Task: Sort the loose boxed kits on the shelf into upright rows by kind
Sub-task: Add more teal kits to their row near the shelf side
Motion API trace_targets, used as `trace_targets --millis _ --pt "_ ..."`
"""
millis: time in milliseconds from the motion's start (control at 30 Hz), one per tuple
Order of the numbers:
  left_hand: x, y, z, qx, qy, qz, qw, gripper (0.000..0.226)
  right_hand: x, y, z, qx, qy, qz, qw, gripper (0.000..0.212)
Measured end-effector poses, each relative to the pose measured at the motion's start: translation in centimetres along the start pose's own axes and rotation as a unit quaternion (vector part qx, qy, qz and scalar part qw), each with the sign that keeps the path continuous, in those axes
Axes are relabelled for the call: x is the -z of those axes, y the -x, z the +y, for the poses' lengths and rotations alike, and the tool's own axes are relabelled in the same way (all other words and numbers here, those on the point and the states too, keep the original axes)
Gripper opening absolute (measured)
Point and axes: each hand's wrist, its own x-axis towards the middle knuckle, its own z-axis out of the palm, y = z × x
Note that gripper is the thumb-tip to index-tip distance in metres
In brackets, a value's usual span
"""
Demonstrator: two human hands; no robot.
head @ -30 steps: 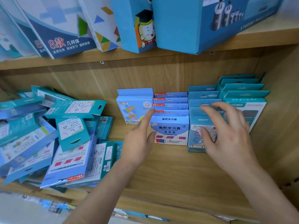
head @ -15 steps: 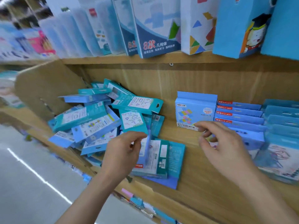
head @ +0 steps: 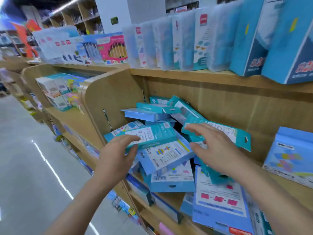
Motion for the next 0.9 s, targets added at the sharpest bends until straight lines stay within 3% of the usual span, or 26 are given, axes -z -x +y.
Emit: trace_targets --millis 133,267,467,533,700,800,900 --pt "1.1 -3.3 -4.0 -0.015 -0.035 -0.012 0.999 0.024 -2.5 -6.5 -1.6 0.024 0.043 0.031 0.998 0.052" --pt "1.1 -6.5 -6.2 -0.078 -0.053 0.002 0.996 0.033 -4.7 -11.3 -0.9 0.029 0.165 0.018 0.986 0.057" --pt "0.0 -10.7 -6.6 -0.160 -0.093 -0.017 0.983 0.047 -6.3 -14.8 0.7 0.009 0.208 0.006 0.978 0.045" --pt "-0.3 -11.4 -6.5 -0.158 -0.104 -0.043 0.981 0.052 -6.1 -15.1 0.9 -0.043 0.177 0.034 0.983 0.038" --pt "-1.0 -12.5 -6.6 -0.153 -0.089 -0.070 0.982 0.057 -4.7 -14.9 -0.2 -0.122 0.006 0.211 0.970 0.023" --pt "-0.6 -12.4 -6.5 -0.110 0.003 -0.048 0.993 0.069 -3.7 -13.3 -1.0 -0.168 -0.170 0.231 0.943 0.020" --pt "0.2 -12.0 -6.1 -0.170 0.063 0.029 0.983 0.077 -3.2 -11.1 -1.8 -0.206 -0.334 0.196 0.899 0.023"
